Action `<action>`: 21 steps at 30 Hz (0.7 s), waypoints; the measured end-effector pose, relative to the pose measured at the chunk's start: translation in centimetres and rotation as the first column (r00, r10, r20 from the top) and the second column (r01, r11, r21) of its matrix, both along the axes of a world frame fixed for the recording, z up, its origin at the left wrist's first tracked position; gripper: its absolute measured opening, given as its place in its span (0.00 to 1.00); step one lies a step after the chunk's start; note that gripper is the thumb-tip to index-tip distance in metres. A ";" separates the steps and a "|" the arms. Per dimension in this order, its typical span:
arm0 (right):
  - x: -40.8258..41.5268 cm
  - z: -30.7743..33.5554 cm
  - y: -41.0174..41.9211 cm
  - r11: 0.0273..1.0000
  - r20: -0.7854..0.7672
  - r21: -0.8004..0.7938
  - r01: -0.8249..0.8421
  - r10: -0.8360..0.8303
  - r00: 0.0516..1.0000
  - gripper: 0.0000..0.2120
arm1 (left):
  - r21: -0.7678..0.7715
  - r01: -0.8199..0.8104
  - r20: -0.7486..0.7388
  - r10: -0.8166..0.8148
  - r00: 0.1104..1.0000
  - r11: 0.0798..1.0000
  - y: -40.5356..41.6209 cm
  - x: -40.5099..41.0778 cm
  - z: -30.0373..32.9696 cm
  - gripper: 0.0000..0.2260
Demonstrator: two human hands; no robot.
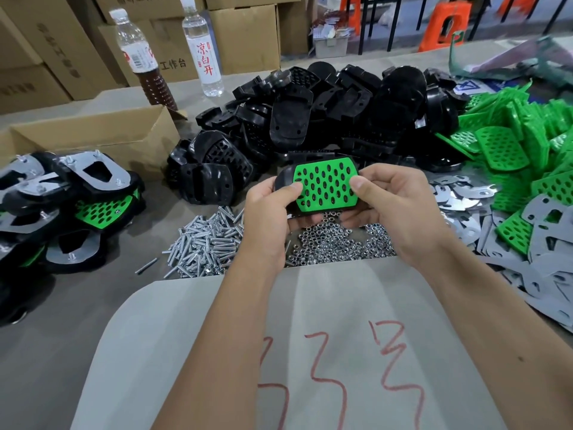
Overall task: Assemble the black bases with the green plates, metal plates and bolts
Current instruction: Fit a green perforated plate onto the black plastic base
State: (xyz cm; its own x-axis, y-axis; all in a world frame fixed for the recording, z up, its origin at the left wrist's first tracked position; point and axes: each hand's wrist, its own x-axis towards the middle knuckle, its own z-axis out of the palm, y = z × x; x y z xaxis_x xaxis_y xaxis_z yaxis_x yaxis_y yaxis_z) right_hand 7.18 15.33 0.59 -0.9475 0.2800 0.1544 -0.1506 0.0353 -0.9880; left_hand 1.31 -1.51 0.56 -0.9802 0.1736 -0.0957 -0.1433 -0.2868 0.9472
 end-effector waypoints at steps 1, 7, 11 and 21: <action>0.0 0.1 -0.4 1.000 0.007 -0.026 0.014 -0.013 1.000 0.08 | 0.025 -0.031 0.011 0.031 0.999 0.999 0.2 0.1 0.1 0.05; -1.4 0.6 -6.0 0.966 -0.006 -0.235 0.111 -0.116 0.993 0.08 | 0.322 -0.190 0.153 0.147 0.977 0.927 0.7 0.3 1.0 0.07; -2.8 0.5 -9.2 0.993 0.032 -0.091 0.072 -0.069 0.997 0.08 | 0.326 -0.280 0.308 0.179 0.935 0.903 -1.2 -0.7 1.1 0.22; -3.8 1.5 -8.1 0.640 0.188 0.728 -0.244 0.155 0.970 0.07 | 0.341 -0.480 0.231 0.423 0.876 0.808 -5.7 -3.3 1.2 0.16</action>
